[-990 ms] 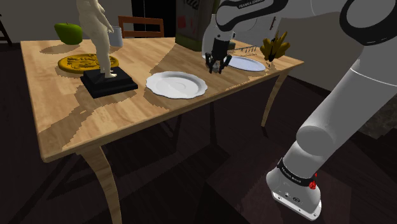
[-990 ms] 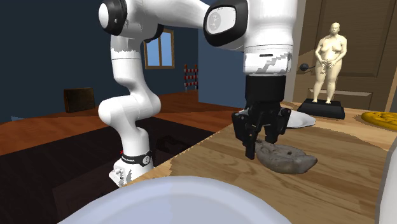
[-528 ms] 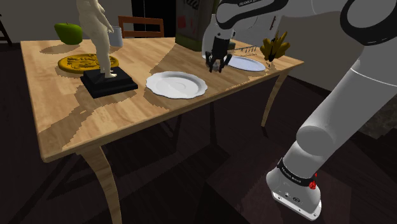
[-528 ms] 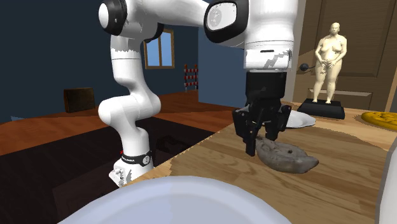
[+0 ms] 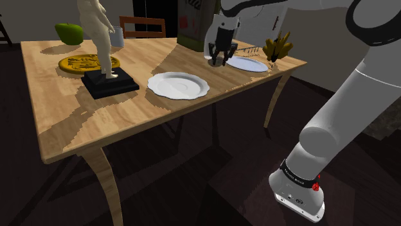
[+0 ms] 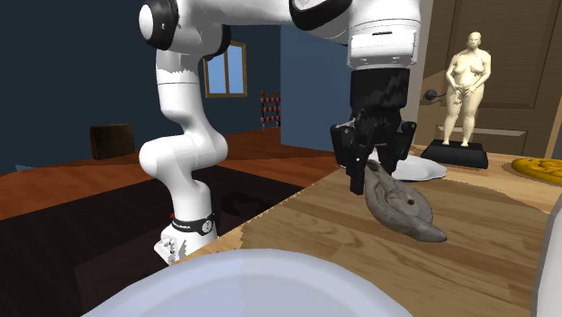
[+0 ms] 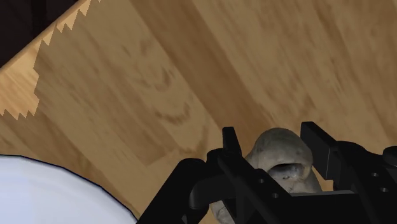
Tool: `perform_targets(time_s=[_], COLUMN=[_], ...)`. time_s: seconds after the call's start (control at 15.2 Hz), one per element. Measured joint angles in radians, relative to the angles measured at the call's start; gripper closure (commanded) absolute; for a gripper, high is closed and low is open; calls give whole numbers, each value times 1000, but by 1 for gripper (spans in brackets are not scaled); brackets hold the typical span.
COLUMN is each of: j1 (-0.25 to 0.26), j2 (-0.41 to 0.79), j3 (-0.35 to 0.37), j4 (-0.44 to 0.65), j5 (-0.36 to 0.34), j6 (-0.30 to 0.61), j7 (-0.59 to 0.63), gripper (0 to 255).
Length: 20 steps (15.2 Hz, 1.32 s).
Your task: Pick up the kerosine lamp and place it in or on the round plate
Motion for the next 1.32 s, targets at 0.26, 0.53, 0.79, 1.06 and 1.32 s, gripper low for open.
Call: perform_targets(time_s=[0.26,0.53,0.79,1.06,1.32], j1=[0,-13,-57,-101,-148], j2=[0,3,35,63,114], j3=[-1,-15,-63,-110,-155], j4=[53,84,117,150,206], j5=[0,0,-1,2,10], j6=[-53,-81,-81,-87,-90], j7=[-1,-28,-119,-211,-304], gripper=[255,255,255,255,255])
